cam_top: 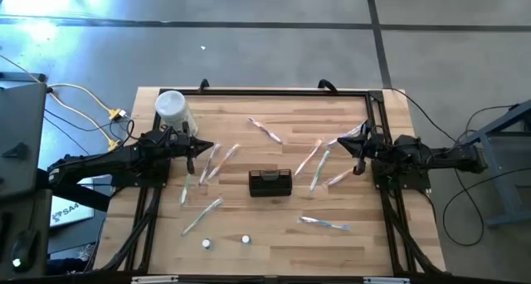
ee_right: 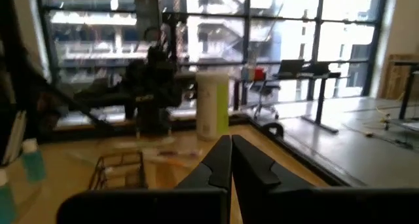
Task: Pick & Place toothbrushing station
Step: Put the top blue toothbrush into the black wire organizer
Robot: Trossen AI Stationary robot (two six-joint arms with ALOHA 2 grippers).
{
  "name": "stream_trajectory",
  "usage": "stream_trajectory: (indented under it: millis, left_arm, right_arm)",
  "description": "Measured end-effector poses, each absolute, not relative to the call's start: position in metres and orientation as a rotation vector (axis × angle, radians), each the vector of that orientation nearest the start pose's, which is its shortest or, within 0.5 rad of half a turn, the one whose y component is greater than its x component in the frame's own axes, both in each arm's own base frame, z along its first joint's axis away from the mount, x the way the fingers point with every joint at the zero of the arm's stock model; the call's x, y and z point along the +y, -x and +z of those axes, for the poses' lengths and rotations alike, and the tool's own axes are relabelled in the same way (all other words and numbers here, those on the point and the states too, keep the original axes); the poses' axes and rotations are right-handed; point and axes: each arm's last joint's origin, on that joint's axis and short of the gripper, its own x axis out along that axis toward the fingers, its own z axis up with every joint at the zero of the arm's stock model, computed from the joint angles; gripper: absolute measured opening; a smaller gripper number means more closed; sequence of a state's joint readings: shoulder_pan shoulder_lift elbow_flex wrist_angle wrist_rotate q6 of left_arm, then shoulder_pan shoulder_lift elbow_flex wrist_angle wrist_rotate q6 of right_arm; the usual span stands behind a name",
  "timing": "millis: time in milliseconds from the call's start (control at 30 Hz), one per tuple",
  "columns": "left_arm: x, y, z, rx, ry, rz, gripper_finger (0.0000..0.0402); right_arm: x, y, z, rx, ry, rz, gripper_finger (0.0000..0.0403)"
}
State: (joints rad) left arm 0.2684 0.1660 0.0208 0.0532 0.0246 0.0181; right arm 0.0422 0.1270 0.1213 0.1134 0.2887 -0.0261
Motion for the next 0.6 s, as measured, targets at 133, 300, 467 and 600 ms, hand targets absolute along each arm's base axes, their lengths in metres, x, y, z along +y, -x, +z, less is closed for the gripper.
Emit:
stream_trajectory:
  millis: [133,300,467,600]
  left_arm:
    - [0.028,-0.103,0.162,0.095,-0.004,0.241,0.0006]
    - [0.028,-0.103,0.162,0.097,-0.003,0.240,0.0006]
    - [0.028,-0.103,0.163,0.087,-0.006,0.240,0.0006]
    - [0.028,-0.103,0.163,0.088,-0.006,0.240,0.0006]
  right_arm:
    - [-0.004,-0.101,0.224,-0.042,0.001,-0.306,0.0002]
    - [-0.003,-0.109,0.242,0.106,0.028,-0.405,0.0002]
    - [0.000,-0.123,0.261,0.260,0.039,-0.428,0.0002]
    - [0.004,-0.135,0.269,0.377,0.024,-0.420,0.0004]
